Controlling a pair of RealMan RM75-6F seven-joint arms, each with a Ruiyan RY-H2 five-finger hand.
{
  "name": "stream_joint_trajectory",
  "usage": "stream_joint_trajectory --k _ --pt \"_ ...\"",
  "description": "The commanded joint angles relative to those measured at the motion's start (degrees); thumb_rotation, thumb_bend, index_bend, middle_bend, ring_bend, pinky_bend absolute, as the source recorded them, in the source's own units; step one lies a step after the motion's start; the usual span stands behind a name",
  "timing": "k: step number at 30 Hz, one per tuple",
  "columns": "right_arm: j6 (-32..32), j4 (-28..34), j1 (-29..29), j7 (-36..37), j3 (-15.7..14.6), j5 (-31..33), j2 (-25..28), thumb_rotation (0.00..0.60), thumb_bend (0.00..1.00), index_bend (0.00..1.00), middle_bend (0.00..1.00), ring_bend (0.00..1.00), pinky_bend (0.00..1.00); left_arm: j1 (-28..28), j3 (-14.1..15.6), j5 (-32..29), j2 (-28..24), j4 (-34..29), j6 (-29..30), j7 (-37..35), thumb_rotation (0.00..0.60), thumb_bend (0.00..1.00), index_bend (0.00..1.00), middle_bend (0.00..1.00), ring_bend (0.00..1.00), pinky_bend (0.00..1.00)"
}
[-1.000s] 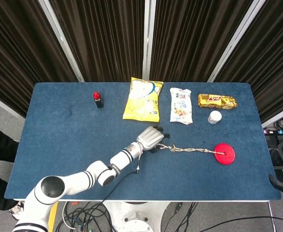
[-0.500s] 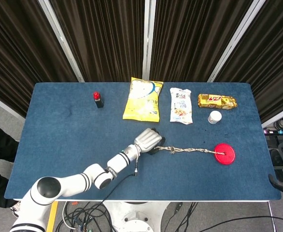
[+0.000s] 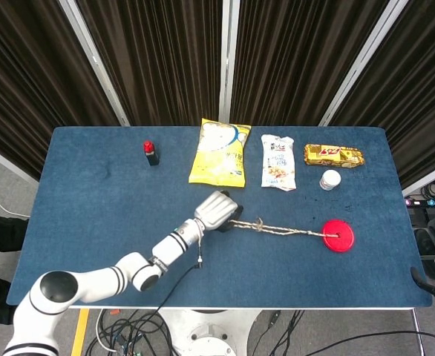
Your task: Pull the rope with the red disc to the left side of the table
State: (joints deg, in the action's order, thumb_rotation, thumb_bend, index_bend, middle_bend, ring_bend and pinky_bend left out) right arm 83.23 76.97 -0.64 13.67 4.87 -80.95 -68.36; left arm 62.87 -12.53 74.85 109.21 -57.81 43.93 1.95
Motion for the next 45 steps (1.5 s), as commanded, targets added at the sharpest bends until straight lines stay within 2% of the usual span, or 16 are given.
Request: stream_joint_trajectory --k 1,9,14,23,28,34,38,45 --pt "0.0 0.2 0.1 -0.2 0.0 -0.1 0.0 0.600 0.22 0.00 0.01 0.00 0.00 -2.5 0.7 -0.6 -3.6 -3.5 1.7 1.7 0.600 0.42 0.75 0.94 0.59 0.30" --pt "-0.2 1.4 0.4 -2.0 -0.2 -0.4 0.1 0.600 0.22 0.00 0.02 0.00 0.00 -13.0 3.1 -2.7 -17.0 -18.0 11.6 6.0 0.600 0.43 0.77 0.95 0.62 0.30" --pt "-0.3 2.3 0.6 -3.6 -0.4 -0.6 0.0 0.600 0.22 0.00 0.02 0.00 0.00 -21.0 5.8 -2.6 -28.1 -26.3 19.6 8.3 0.600 0.44 0.77 0.95 0.62 0.30" --pt "0.5 4.6 0.9 -6.1 -0.3 -1.3 0.6 0.600 0.22 0.00 0.02 0.00 0.00 -31.1 7.6 -5.6 -41.4 -28.3 26.2 6.4 0.600 0.44 0.78 0.95 0.63 0.30" --pt "-0.2 4.9 1.2 -7.0 -0.5 -1.1 0.3 0.600 0.22 0.00 0.02 0.00 0.00 -34.1 7.6 -6.1 -44.6 -27.5 27.4 4.5 0.600 0.44 0.78 0.95 0.63 0.30" --pt "-0.3 5.0 1.3 -7.4 -0.5 -0.9 0.1 0.600 0.22 0.00 0.02 0.00 0.00 -35.0 6.2 -7.7 -45.7 -25.0 26.7 5.1 0.600 0.44 0.78 0.95 0.63 0.30" --pt "-0.3 4.8 1.3 -7.3 -0.5 -0.7 0.1 0.600 0.22 0.00 0.02 0.00 0.00 -34.9 5.3 -8.9 -45.8 -24.2 25.1 5.1 0.600 0.45 0.78 0.95 0.63 0.30" --pt "-0.5 4.8 1.4 -7.4 -0.6 -0.8 0.0 0.600 0.22 0.00 0.02 0.00 0.00 -32.3 3.0 -5.7 -44.9 -26.0 25.5 7.8 0.600 0.45 0.78 0.95 0.63 0.30"
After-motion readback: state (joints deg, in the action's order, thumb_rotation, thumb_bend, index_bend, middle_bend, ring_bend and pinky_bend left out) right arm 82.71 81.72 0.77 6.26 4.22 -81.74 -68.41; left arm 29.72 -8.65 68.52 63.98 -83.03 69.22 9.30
